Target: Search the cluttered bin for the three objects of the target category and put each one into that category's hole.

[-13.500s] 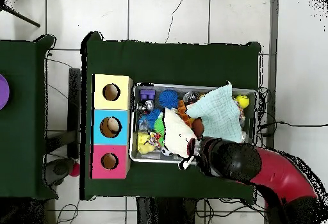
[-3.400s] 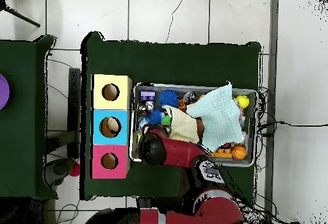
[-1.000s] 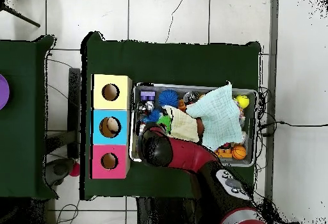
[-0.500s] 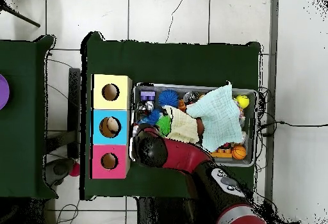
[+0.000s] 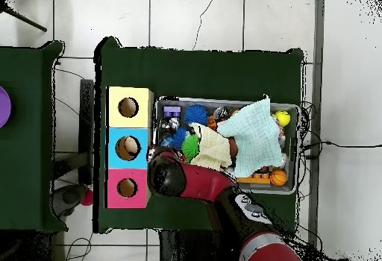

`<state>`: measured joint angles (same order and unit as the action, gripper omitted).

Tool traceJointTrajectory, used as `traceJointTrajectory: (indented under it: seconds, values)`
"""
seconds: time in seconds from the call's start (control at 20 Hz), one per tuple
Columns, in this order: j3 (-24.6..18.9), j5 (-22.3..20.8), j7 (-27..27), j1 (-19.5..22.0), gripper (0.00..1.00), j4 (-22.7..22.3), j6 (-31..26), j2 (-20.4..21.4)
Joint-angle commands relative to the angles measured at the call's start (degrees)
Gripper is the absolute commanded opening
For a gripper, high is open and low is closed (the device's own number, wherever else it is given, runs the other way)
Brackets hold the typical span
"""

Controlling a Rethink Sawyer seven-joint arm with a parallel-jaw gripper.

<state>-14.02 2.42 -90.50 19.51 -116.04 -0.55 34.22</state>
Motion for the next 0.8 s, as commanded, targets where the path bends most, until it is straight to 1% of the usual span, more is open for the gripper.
traceJointTrajectory:
  seconds: [0.05,0.25,0.5,0.8]
  values:
    - [1.6,0.9,-11.5,-1.2,1.0,3.4,3.6,-3.3]
    - [1.2,0.5,-11.2,-0.5,1.0,3.2,4.4,-3.7]
    - [4.6,-0.3,-8.4,-2.9,1.0,5.0,2.0,-3.2]
    - [3.6,-1.7,-6.6,-1.0,1.0,4.7,-0.4,-2.0]
